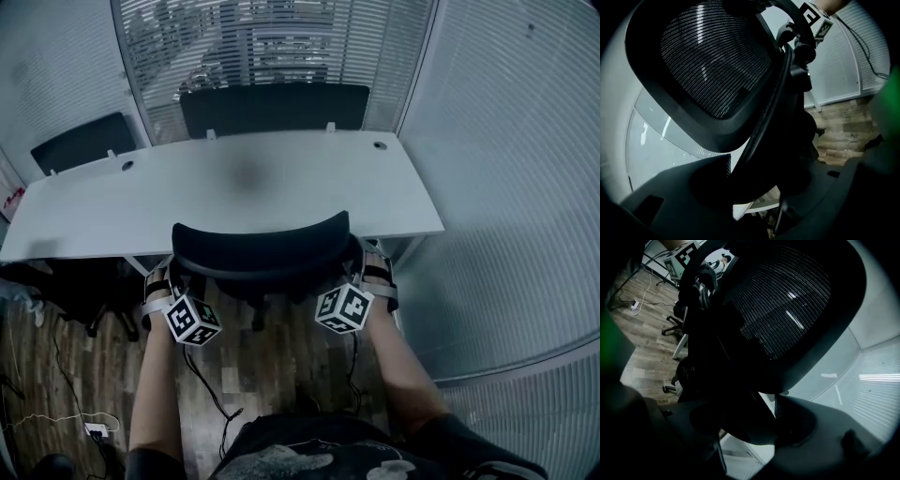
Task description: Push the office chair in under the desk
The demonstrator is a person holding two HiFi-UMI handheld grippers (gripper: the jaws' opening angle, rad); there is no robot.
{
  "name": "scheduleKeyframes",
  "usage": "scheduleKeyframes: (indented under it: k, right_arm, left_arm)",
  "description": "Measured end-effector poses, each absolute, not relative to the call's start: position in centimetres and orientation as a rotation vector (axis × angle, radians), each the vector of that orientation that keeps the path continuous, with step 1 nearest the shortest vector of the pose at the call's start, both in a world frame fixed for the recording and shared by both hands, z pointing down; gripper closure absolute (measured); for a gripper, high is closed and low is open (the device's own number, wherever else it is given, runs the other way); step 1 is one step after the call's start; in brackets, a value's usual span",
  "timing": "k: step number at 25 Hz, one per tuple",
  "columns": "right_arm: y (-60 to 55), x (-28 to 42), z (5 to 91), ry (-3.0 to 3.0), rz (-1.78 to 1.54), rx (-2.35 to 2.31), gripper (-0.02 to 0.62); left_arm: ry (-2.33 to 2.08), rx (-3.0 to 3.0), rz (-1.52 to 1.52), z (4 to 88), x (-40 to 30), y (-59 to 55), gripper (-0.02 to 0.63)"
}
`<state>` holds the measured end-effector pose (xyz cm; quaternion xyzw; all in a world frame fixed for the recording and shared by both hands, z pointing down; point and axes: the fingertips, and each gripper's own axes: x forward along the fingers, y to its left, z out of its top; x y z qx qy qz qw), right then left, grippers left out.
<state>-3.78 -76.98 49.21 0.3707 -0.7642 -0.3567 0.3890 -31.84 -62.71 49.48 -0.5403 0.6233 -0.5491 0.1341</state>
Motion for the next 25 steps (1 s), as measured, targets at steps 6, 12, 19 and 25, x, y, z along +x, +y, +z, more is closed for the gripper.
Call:
scheduleKeyframes:
  k: [6,12,19,25]
  right_arm:
    - [-76.1,-3.6,49.0,-1.962,-0.938,0.974,0.282]
    - [-74.2,-3.3,47.8,-1.94,-0.936,1.034,0.281]
    - [-69.0,-2.6,46.3,-1.97,-0.832,1.175,0.282]
    - [-63.3,-3.7,45.2,-2.021,-0.745,1.274,0.282]
  left_arm:
    - [1.819,-1.558,-1.614,49.6,-32.0,-62.5,0.337]
    - [1.898,-1.595,-1.578,49.2,-32.8,-61.4,0.291]
    - [1.985,-1.671,-1.413,48.3,-32.9,-56.1,0.272]
    - [1.998,-1.845,-1.17,47.5,-30.9,-52.0,0.273]
